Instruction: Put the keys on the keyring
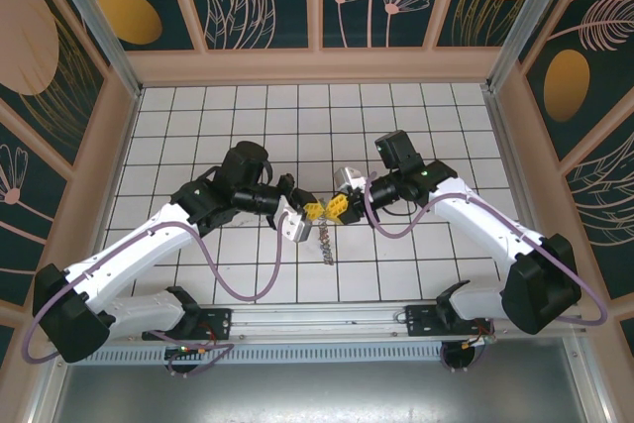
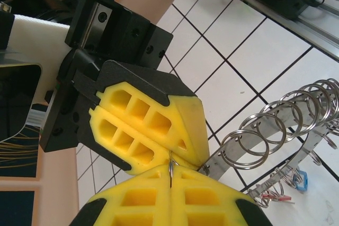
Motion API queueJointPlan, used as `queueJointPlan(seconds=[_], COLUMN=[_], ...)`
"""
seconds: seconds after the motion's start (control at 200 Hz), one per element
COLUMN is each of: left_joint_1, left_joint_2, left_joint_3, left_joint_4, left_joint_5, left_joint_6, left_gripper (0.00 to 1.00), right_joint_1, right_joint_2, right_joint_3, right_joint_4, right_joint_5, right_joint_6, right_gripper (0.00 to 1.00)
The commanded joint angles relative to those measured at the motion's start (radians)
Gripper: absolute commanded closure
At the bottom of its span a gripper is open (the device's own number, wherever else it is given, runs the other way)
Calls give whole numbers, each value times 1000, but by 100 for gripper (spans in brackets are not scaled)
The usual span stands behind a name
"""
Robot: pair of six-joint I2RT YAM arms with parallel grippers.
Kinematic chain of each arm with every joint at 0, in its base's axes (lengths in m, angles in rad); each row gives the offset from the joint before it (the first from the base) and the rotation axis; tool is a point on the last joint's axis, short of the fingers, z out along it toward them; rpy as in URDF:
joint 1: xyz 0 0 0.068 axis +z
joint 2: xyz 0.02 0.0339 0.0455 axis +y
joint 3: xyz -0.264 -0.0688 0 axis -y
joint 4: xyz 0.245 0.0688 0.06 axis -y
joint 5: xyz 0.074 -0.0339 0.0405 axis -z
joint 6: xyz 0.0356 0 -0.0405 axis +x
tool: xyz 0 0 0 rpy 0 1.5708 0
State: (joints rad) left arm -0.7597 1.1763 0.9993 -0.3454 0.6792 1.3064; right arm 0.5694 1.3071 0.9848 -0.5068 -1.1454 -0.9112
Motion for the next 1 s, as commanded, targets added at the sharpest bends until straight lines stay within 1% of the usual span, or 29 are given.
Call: queueJointPlan(seconds=[0.0,0.1,0.215,0.375,0.395,0.515,0.641,0.766,0.886,0.996], left_joint_1=[-17,-17,-18,-18,-19,-19,-19,-19,-19,-19], left_joint_2=[7,21,23,17,17,16,7,2,-7,-30], left_joint_3=[40,53,44,41,41,39,25,7,-21,-125], left_joint_4=[-65,-101,-107,-109,-108,-104,-76,-38,55,246], left_joint_5=[58,57,50,37,37,28,29,33,41,27], left_joint_6=[44,61,74,78,78,78,67,46,-20,-148], left_gripper=[100,100,100,100,100,100,100,100,100,100], right_joint_1=[-3,-3,-8,-16,-44,-64,-90,-102,-107,-109], right_joint_2=[-25,-41,-59,-68,-70,-86,-101,-112,-124,-156], right_joint_3=[23,24,25,17,15,6,-4,-7,-16,-53], right_joint_4=[-1,16,34,52,55,90,126,139,187,324], right_joint_5=[-16,-8,-3,-45,-48,-75,-128,-145,-158,-153], right_joint_6=[-22,-15,-6,4,4,26,53,64,92,200], right_gripper=[100,100,100,100,100,100,100,100,100,100])
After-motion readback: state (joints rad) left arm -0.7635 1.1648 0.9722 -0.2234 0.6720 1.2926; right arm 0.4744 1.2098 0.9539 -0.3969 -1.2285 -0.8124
